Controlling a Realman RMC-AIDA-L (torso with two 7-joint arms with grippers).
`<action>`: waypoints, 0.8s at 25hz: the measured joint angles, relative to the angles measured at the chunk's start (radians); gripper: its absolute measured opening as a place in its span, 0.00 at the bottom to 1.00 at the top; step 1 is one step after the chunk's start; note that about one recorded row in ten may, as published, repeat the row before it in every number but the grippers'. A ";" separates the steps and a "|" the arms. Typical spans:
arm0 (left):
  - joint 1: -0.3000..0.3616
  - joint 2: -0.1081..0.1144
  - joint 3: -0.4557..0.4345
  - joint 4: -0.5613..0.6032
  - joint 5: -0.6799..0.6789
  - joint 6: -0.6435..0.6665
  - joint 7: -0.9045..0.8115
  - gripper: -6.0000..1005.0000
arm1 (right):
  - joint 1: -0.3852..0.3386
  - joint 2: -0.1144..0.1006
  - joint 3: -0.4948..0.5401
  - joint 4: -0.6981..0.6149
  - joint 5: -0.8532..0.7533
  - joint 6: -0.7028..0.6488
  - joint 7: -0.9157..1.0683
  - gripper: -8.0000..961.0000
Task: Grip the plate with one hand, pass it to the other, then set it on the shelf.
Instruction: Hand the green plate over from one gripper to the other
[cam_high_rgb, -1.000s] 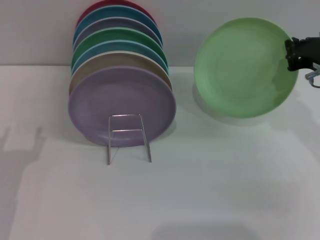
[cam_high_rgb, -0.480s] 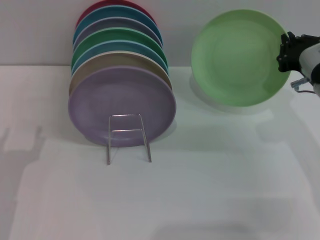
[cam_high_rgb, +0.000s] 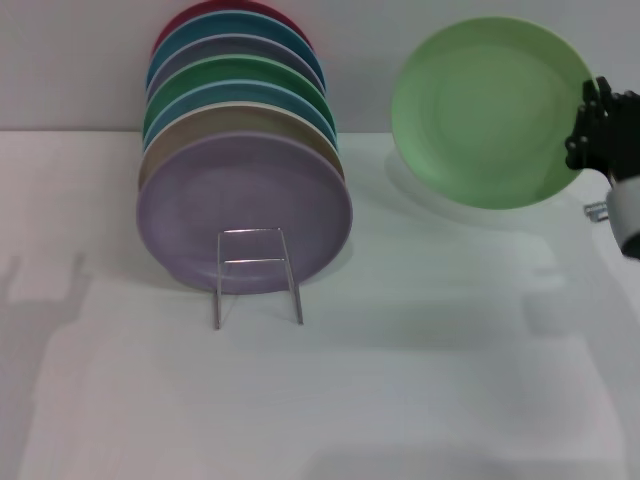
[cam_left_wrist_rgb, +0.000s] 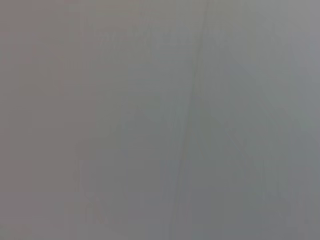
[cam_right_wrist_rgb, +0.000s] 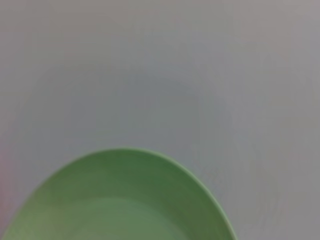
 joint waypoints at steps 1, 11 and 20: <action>0.000 0.000 0.001 -0.001 0.000 0.003 0.000 0.78 | 0.001 0.000 -0.018 -0.030 0.000 -0.055 0.022 0.03; 0.028 -0.005 0.091 -0.012 0.009 0.071 -0.020 0.78 | 0.016 0.007 -0.189 -0.303 0.006 -0.474 0.208 0.03; 0.055 -0.003 0.188 -0.017 0.009 0.127 -0.091 0.78 | 0.002 0.008 -0.396 -0.357 0.164 -0.635 0.205 0.03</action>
